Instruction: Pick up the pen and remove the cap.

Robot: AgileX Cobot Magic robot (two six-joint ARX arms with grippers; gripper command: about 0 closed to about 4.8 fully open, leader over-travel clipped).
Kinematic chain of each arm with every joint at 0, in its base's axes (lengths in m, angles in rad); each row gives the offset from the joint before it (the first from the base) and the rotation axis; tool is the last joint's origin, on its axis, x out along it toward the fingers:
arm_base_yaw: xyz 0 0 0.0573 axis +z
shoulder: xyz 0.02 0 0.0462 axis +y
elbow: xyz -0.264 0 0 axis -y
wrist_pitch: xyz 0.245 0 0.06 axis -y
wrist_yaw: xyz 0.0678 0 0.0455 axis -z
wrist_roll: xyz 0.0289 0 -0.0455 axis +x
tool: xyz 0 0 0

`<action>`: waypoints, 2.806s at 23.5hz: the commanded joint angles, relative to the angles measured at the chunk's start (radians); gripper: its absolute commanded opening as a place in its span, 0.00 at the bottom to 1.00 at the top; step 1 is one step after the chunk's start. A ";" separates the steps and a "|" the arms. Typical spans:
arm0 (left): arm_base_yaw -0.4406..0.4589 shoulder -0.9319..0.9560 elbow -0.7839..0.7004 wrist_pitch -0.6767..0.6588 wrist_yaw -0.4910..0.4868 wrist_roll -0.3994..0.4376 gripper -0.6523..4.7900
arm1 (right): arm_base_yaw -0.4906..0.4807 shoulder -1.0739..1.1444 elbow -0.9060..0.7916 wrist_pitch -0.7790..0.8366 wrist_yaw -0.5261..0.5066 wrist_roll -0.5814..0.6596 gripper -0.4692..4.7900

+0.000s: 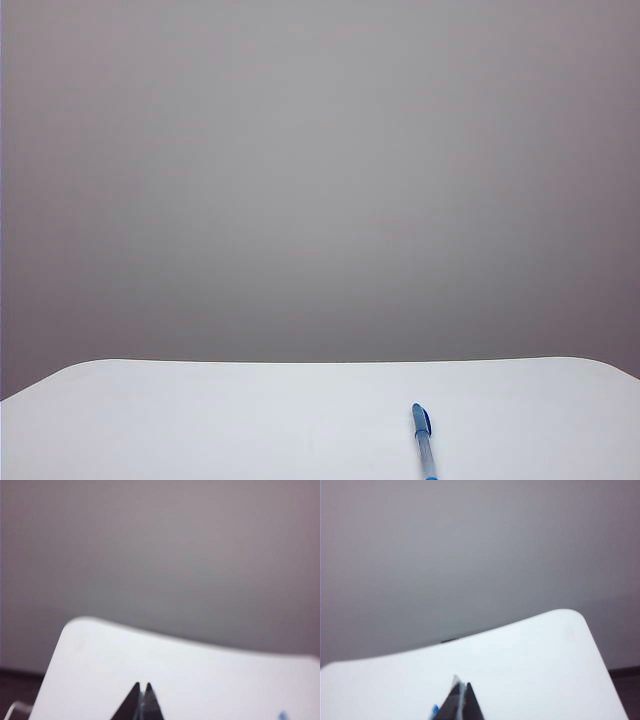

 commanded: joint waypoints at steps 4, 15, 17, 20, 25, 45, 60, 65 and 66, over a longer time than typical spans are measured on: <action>0.000 0.119 0.145 -0.024 0.024 -0.010 0.11 | 0.000 0.014 0.145 -0.053 0.093 -0.008 0.08; -0.001 0.742 0.601 -0.198 0.161 0.260 0.11 | 0.001 0.578 0.367 0.106 -0.232 -0.199 0.09; -0.001 0.865 0.709 -0.309 0.164 0.289 0.11 | 0.012 0.690 0.426 0.096 -0.261 -0.157 0.09; -0.003 0.964 0.804 -0.401 0.170 0.335 0.11 | 0.052 0.798 0.492 0.070 -0.249 -0.157 0.09; -0.058 1.106 0.946 -0.451 0.188 0.391 0.11 | 0.148 1.066 0.704 -0.119 -0.216 -0.158 0.09; -0.249 1.261 1.049 -0.513 0.113 0.436 0.45 | 0.412 1.570 0.864 -0.244 0.043 0.027 0.85; -0.250 1.263 1.049 -0.530 0.121 0.463 0.46 | 0.461 1.806 0.864 -0.174 -0.009 0.113 0.89; -0.250 1.263 1.049 -0.536 0.122 0.462 0.46 | 0.460 1.833 0.865 -0.160 0.018 0.113 0.89; -0.250 1.263 1.049 -0.538 0.122 0.462 0.46 | 0.461 1.838 0.865 -0.149 0.018 0.122 0.88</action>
